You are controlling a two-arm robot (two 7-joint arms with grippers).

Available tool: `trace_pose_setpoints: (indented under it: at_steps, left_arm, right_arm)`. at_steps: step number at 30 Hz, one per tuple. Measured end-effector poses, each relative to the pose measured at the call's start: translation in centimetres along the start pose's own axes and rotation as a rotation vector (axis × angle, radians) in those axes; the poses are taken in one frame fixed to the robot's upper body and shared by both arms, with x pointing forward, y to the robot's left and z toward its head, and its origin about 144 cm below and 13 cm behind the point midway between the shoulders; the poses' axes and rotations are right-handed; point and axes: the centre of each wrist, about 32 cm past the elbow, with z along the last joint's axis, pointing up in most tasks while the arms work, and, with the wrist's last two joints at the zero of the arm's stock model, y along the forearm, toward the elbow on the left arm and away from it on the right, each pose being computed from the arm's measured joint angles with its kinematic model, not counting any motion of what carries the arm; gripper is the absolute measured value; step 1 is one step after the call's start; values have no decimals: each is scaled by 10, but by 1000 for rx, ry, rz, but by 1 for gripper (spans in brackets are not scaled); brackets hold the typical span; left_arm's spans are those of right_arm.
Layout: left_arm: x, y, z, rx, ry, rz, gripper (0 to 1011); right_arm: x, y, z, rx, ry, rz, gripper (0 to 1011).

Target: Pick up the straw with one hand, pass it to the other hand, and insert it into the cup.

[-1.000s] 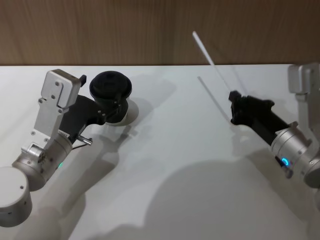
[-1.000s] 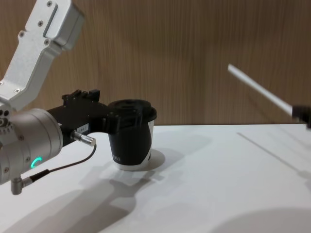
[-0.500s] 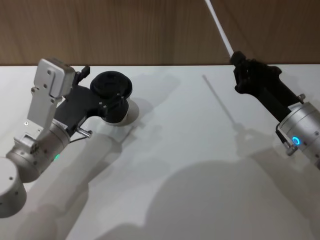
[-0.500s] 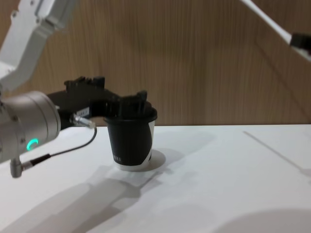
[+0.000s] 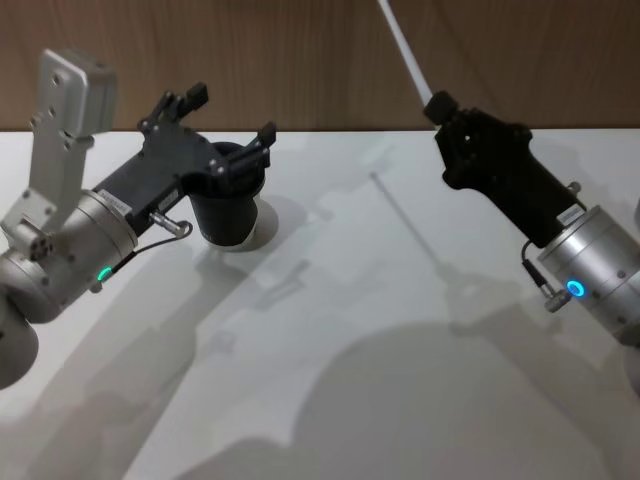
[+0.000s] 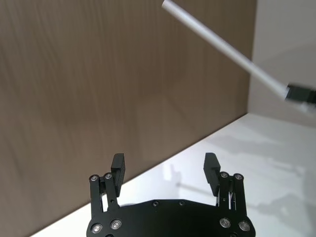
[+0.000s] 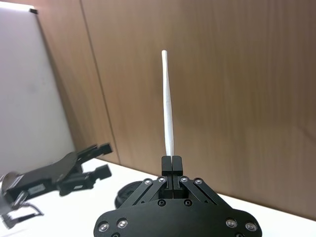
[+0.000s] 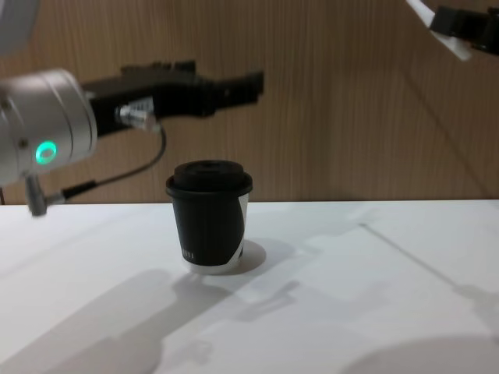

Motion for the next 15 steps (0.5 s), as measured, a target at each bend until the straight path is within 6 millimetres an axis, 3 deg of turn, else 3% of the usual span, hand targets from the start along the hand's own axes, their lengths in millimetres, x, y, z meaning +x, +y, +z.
trace_pose_setpoints:
  at_steps: [15]
  left_arm:
    - [13,-17,38,-164,158,-167,1003]
  right_arm:
    - [-13,5,-11,3,10,72,7]
